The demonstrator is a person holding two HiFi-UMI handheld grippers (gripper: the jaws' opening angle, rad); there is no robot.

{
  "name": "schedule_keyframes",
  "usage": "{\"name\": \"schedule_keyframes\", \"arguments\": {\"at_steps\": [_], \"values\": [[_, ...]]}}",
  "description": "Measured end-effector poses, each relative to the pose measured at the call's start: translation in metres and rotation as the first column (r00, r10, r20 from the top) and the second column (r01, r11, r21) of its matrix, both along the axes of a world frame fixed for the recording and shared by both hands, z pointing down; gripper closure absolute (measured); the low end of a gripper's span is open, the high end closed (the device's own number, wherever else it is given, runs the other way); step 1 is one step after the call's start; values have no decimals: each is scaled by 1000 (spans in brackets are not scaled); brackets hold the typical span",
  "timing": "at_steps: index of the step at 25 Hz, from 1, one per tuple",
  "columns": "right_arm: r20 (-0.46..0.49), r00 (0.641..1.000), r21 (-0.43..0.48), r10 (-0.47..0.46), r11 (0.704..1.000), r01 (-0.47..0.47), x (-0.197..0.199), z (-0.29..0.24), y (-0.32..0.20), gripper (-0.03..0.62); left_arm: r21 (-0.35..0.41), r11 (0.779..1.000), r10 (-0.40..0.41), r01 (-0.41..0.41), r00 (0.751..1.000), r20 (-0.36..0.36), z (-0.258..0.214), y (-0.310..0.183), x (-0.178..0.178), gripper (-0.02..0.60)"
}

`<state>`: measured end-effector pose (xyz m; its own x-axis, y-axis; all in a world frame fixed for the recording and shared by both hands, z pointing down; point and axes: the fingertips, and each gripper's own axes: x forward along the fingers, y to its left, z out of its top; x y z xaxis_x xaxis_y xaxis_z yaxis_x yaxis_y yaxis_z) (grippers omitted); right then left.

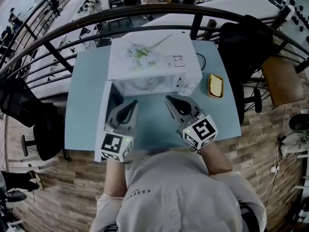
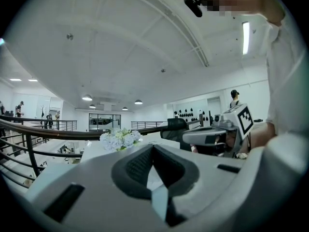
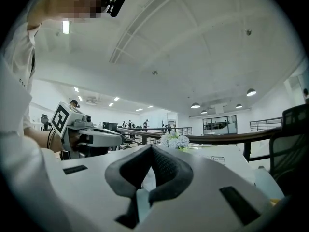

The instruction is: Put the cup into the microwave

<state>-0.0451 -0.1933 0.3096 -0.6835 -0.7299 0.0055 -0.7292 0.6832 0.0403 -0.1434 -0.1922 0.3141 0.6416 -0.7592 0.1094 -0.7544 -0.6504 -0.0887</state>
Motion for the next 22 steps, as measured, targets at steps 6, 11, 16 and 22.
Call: {"name": "schedule_keyframes", "arguments": {"at_steps": [6, 11, 16, 22], "values": [[3, 1000, -22, 30, 999, -30, 0, 5, -3, 579, 1, 1000, -7, 7, 1000, -2, -1, 0, -5, 580], [0, 998, -29, 55, 998, -55, 1, 8, -7, 579, -2, 1000, -29, 29, 1000, -11, 0, 1, -11, 580], [21, 998, -48, 65, 997, -64, 4, 11, -9, 579, 0, 999, -33, 33, 999, -10, 0, 0, -12, 580], [7, 997, -43, 76, 996, -75, 6, 12, -13, 579, -13, 999, -41, 41, 999, -11, 4, -2, -12, 580]]}}
